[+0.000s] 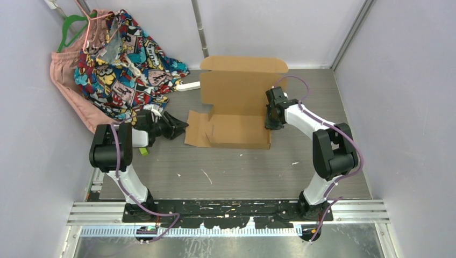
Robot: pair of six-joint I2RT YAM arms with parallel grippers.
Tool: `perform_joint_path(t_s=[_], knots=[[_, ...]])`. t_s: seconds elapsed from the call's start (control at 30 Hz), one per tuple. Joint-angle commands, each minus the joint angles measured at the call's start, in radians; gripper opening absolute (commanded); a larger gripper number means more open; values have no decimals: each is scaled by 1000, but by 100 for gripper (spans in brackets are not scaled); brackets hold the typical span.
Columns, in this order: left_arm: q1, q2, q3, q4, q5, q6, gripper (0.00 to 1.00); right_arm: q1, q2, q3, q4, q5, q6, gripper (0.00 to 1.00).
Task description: Fold the paper box
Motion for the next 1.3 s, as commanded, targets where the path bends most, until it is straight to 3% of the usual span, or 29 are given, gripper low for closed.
perform_joint_path(t_s=[0.0, 0.07, 0.27, 0.57, 0.77, 0.97, 1.1, 1.27], knots=[[7, -58, -23, 138, 15, -25, 54, 7, 7, 42, 11, -2, -4, 24], [7, -80, -28, 139, 12, -22, 58, 7, 4, 37, 14, -1, -4, 24], [16, -129, -46, 100, -23, -7, 57, 7, 0, 30, 18, -5, -6, 24], [40, -166, -61, 14, -85, 25, 25, 7, -9, 25, 19, -12, -10, 24], [40, -172, -39, -115, -149, 92, 18, 6, -10, 24, 21, -18, -9, 24], [33, -77, -26, -45, -116, 74, 11, 7, -8, 21, 26, -24, -7, 24], [16, -19, -10, 3, -100, 67, 18, 7, -10, 23, 21, -20, -10, 24], [-21, 41, 18, 76, -63, 27, 17, 7, -4, 29, 13, -11, -13, 23]])
